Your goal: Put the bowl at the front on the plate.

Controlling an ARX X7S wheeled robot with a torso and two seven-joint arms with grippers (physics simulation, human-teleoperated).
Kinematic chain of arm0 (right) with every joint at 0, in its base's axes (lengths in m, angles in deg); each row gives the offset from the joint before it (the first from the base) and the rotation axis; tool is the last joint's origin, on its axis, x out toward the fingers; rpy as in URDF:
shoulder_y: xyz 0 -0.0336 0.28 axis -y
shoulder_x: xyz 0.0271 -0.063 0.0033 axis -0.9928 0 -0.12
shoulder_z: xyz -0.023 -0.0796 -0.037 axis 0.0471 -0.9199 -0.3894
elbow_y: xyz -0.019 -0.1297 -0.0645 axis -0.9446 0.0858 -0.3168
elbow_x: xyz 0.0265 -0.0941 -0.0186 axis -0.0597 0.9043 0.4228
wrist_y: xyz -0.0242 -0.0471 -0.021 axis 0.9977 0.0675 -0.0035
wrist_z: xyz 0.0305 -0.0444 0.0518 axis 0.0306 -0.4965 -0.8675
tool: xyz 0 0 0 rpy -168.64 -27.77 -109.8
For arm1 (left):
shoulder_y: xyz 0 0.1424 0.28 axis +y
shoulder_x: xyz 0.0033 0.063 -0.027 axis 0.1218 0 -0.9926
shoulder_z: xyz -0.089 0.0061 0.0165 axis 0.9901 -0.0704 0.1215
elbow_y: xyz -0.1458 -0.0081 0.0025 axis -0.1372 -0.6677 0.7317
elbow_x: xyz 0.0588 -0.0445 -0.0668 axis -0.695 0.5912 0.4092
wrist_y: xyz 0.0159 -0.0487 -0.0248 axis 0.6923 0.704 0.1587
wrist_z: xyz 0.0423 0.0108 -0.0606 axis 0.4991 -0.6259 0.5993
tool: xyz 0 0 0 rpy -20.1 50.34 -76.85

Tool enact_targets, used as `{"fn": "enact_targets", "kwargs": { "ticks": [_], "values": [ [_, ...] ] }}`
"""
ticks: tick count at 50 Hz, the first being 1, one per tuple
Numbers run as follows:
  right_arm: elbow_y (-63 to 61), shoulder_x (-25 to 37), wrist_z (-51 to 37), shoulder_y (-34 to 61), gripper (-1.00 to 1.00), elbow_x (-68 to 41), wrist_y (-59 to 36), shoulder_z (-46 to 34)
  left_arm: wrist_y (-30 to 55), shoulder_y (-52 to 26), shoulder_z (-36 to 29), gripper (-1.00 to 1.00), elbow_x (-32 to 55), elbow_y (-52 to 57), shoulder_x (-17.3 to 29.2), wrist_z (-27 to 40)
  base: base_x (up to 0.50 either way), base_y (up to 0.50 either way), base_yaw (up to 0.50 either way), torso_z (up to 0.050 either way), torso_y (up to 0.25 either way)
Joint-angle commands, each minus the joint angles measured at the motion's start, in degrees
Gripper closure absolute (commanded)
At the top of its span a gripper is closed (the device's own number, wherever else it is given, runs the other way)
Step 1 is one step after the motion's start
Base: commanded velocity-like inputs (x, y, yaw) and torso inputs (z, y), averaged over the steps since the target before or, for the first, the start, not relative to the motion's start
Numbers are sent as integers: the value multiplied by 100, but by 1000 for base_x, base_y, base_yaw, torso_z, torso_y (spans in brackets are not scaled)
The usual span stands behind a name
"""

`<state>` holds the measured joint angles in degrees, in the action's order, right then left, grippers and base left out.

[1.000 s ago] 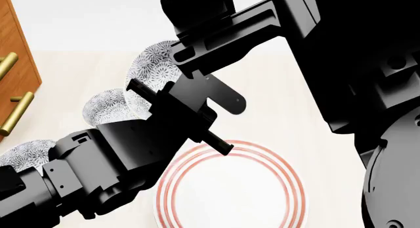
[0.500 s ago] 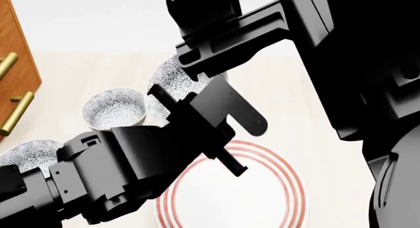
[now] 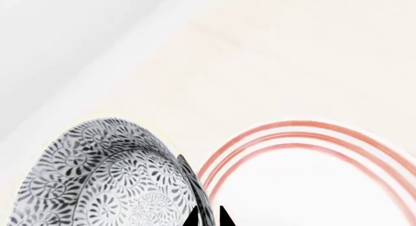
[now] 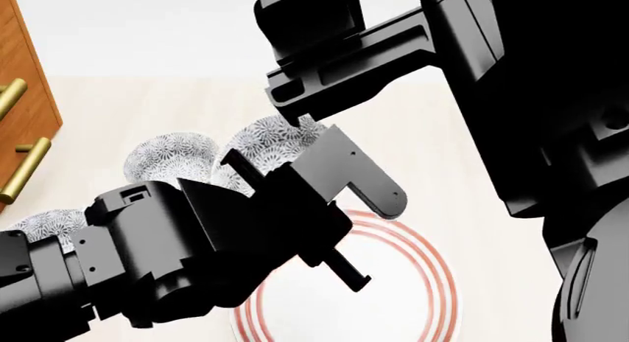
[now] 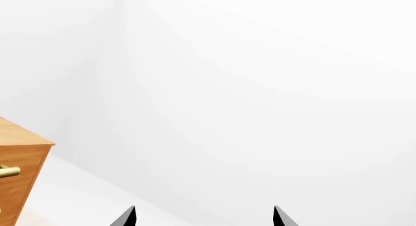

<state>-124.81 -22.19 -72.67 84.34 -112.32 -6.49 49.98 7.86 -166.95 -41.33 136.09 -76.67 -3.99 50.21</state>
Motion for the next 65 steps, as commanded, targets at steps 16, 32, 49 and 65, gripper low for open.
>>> {"fn": "enact_targets", "kwargs": {
  "ticks": [16, 32, 49, 65],
  "values": [
    [-3, 34, 186, -194, -100, 267, 144, -11, 962, -142, -4, 100, 414, 685, -5, -118, 0, 0, 0, 0, 1],
    [-32, 90, 128, -159, -100, 194, 167, 10, 950, -168, -3, 100, 533, 1048, -5, -212, 0, 0, 0, 0, 1],
    [-119, 197, 16, -272, -100, 140, 213, 19, 892, -280, -36, 100, 949, 1246, -5, -313, 0, 0, 0, 0, 1],
    [-169, 262, 9, -377, -100, 147, 292, 42, 784, -125, -34, 100, 960, 1285, -5, -323, 0, 0, 0, 0, 0]
  ]
}}
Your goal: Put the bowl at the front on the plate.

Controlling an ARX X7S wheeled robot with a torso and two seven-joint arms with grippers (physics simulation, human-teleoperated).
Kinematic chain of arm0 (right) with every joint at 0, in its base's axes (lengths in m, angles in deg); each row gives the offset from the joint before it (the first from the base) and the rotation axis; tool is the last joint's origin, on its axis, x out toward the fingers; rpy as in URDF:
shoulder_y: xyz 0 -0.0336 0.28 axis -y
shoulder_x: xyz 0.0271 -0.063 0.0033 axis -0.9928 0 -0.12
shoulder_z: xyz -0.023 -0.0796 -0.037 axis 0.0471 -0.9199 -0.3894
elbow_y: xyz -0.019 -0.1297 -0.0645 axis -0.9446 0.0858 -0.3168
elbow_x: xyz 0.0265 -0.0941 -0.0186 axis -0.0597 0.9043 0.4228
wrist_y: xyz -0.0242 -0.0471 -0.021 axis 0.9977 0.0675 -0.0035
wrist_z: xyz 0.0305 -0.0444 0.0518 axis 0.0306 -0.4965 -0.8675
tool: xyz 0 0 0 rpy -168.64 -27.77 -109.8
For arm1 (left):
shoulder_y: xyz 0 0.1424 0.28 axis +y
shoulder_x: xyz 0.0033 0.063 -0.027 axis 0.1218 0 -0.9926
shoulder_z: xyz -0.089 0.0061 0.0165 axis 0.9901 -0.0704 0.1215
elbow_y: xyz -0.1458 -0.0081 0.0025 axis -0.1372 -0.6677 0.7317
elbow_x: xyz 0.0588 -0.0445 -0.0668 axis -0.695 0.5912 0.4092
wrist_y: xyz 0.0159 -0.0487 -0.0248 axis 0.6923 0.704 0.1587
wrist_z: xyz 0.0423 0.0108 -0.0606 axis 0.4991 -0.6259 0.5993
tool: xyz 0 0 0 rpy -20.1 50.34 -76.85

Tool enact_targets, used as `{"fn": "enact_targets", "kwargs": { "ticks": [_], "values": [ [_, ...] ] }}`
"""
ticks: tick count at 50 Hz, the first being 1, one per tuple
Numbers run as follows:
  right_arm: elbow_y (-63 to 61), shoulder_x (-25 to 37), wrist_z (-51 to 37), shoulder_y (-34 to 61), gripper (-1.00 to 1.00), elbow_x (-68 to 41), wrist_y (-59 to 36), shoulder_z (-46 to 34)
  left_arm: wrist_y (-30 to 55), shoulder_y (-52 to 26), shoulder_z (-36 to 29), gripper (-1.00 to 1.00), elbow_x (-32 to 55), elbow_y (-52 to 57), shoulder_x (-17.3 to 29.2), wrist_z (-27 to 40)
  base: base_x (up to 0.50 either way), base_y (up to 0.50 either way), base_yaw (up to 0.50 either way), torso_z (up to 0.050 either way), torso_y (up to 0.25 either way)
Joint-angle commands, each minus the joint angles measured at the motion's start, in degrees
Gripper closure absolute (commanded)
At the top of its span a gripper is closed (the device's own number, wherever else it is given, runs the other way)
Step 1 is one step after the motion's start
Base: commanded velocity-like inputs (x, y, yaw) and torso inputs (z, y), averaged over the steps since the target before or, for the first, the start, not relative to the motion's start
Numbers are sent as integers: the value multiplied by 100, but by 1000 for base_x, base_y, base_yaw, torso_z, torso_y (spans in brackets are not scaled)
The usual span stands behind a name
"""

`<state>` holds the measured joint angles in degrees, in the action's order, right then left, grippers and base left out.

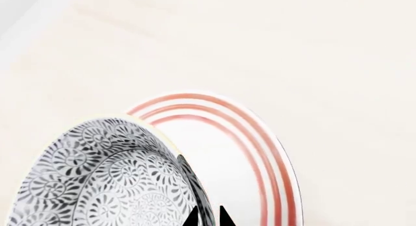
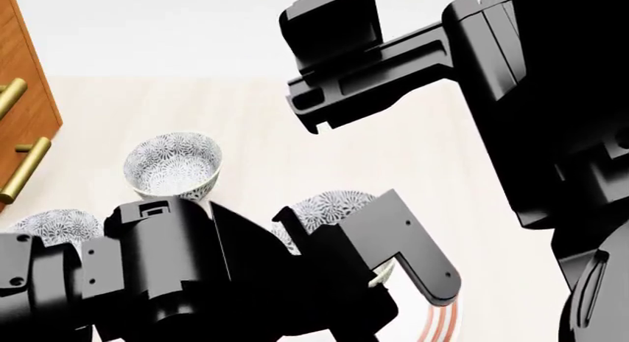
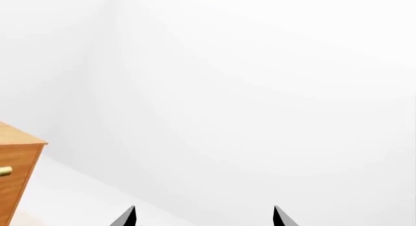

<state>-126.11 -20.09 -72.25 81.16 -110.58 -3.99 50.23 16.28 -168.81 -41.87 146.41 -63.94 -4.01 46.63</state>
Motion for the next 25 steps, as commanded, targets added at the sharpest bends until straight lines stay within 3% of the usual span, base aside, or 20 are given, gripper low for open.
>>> {"fn": "enact_targets", "kwargs": {
  "ticks": [1, 25],
  "values": [
    [-52, 59, -31, -76, -100, -20, 49, 19, -55, 96, 19, 100, -103, 9, -2, 39, 0, 0, 0, 0, 10],
    [-54, 98, 138, -279, -100, 186, 172, 11, -243, 318, 25, 100, -222, -100, -2, 91, 0, 0, 0, 1, 0]
  ]
}}
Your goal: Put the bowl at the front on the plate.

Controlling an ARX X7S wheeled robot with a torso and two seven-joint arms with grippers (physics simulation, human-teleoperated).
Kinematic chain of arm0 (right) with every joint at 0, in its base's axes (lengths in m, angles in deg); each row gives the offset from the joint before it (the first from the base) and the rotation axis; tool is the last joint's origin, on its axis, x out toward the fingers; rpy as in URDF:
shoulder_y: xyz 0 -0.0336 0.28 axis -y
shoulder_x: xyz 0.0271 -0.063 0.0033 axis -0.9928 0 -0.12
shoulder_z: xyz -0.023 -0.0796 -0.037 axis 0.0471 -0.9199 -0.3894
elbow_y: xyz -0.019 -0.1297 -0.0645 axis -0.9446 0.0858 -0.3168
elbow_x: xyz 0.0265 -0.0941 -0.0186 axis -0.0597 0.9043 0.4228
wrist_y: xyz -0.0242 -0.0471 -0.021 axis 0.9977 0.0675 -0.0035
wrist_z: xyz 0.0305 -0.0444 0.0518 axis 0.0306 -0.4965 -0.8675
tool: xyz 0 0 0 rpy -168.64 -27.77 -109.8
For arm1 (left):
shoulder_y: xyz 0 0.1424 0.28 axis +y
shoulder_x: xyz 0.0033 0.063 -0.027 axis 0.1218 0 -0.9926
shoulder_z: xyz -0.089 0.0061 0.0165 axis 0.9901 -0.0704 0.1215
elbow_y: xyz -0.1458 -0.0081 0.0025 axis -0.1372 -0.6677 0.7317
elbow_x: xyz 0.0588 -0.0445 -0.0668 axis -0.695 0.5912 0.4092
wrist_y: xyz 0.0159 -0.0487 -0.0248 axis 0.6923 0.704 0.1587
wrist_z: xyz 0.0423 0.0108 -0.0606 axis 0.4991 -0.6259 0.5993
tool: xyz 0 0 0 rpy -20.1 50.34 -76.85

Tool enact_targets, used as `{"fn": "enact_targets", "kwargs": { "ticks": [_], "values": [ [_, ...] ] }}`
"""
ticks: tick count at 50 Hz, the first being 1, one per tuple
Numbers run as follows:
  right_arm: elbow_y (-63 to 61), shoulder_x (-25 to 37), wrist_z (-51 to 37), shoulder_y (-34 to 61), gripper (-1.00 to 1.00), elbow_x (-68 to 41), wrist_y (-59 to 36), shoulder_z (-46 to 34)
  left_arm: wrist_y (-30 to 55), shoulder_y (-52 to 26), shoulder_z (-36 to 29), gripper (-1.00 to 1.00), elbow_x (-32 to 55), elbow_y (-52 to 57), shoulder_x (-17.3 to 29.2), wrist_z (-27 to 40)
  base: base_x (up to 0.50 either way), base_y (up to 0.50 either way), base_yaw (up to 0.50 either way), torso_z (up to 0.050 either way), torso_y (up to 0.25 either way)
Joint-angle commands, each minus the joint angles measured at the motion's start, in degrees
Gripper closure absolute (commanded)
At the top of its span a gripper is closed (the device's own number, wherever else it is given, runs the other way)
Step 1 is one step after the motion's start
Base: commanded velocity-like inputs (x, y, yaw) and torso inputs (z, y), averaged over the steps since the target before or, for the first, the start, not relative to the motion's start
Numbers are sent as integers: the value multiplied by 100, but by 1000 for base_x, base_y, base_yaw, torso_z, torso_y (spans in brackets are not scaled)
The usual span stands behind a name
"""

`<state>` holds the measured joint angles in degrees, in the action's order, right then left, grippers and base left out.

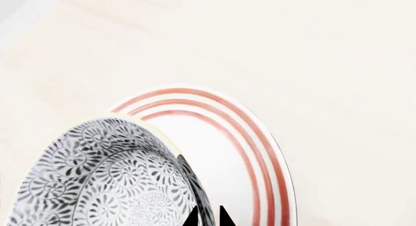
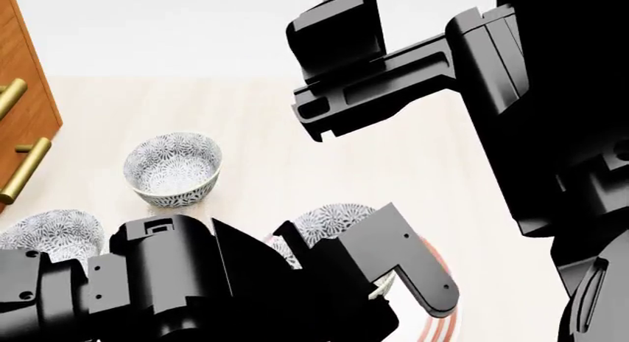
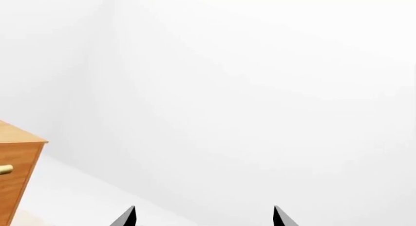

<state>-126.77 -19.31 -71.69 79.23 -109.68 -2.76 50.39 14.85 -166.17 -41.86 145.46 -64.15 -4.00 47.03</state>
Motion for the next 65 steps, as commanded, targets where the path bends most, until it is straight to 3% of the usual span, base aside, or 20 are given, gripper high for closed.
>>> {"fn": "enact_targets", "kwargs": {
  "ticks": [1, 23, 29, 31, 32, 35, 49, 65],
  "values": [
    [14, 22, 91, -95, -100, 111, 55, -4, -98, 65, 26, 100, -156, -72, -3, 42, 0, 0, 0, 0, 0],
    [-55, 123, 52, -213, -100, 105, 149, 41, -204, 207, 32, 100, -220, 85, -3, 115, 0, 0, 0, 0, 0],
    [-30, 98, 67, -204, -100, 131, 147, 17, -968, 292, 35, 100, 185, -206, -3, 426, 0, 0, 0, 0, 0],
    [-27, 90, 79, -213, -100, 148, 149, 7, -492, 170, -1, 100, 523, -328, -3, 523, 0, 0, 0, 0, 0],
    [-19, 90, 78, -209, -100, 151, 144, 2, -909, 144, 53, 100, 970, -524, -3, 723, 0, 0, 0, 0, 0],
    [-18, 89, 84, -201, -100, 151, 145, -1, -663, 94, -21, 100, 782, -435, -3, 681, 0, 0, 0, 0, 0],
    [-80, 156, 7, -239, -100, 90, 169, 14, -952, 117, -2, 100, 305, -178, -3, 549, 0, 0, 0, 0, 1],
    [-47, 131, 35, -229, -100, 135, 179, -16, -1012, 170, 9, 100, 256, -153, -3, 532, 0, 0, 0, 0, -167]
  ]
}}
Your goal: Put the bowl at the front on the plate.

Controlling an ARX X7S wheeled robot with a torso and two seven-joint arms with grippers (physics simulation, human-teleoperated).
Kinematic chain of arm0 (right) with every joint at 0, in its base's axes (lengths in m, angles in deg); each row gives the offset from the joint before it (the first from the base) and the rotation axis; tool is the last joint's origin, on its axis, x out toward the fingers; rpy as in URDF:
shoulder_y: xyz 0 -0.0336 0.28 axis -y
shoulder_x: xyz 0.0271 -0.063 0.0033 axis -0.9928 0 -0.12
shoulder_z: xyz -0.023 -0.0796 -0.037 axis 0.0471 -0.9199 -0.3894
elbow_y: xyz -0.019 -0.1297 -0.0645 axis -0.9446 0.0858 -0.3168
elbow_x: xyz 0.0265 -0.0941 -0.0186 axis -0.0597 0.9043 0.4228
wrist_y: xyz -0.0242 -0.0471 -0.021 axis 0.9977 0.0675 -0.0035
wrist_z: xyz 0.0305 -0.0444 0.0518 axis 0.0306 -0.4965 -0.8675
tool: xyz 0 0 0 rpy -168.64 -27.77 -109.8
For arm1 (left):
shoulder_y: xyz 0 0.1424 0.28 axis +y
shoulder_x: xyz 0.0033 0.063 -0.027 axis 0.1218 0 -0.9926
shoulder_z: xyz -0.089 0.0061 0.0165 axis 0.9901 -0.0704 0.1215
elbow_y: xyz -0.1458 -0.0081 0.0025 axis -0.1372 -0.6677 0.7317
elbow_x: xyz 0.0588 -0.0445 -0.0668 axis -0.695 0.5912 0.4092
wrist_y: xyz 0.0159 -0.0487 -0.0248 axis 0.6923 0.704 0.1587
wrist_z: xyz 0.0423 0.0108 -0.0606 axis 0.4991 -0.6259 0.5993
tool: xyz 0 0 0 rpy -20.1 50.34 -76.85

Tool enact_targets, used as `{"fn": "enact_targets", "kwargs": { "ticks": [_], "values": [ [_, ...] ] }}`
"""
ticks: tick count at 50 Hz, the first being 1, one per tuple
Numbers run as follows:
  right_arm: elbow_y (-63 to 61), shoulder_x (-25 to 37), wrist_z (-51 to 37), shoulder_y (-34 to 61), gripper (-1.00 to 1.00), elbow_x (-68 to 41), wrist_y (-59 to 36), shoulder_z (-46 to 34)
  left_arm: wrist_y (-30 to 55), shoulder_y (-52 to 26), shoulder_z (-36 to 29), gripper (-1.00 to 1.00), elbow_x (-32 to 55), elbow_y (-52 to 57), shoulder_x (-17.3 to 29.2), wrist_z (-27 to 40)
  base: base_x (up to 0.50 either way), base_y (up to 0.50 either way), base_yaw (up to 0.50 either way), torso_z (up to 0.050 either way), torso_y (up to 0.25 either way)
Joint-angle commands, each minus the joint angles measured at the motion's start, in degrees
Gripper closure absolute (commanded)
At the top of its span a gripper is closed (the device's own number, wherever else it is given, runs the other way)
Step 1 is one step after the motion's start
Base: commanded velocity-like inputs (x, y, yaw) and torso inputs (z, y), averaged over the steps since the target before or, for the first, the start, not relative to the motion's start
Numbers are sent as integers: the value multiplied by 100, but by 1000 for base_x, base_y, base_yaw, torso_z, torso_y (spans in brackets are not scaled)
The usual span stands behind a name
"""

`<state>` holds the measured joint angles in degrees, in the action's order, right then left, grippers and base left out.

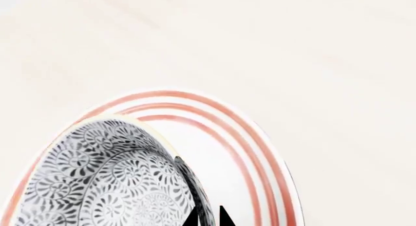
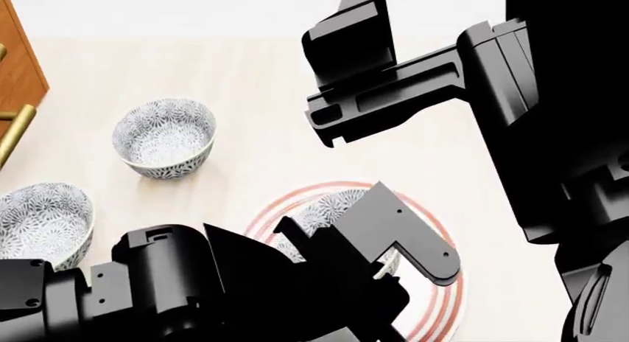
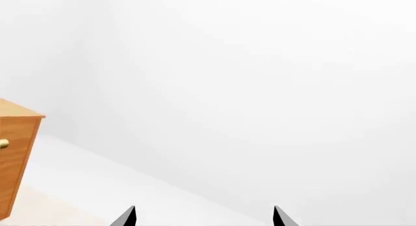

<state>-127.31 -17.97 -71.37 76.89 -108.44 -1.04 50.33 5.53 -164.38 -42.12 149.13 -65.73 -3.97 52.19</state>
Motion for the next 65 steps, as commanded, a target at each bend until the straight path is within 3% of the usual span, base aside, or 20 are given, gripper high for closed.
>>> {"fn": "enact_targets", "kwargs": {
  "ticks": [1, 48, 65],
  "values": [
    [3, 0, -5, 14, -100, 1, 5, -8, -88, -17, 37, 100, -86, -10, -6, 6, 0, 0, 0, 0, 0],
    [-49, 63, 41, -165, -100, 90, 141, -12, -140, -15, 49, 100, -363, 0, -6, 5, 0, 0, 0, 0, -16],
    [-132, 122, 4, -191, -100, 34, 190, 25, 364, 252, 87, 100, -1426, 201, -6, 217, 0, 0, 0, 0, 0]
  ]
}}
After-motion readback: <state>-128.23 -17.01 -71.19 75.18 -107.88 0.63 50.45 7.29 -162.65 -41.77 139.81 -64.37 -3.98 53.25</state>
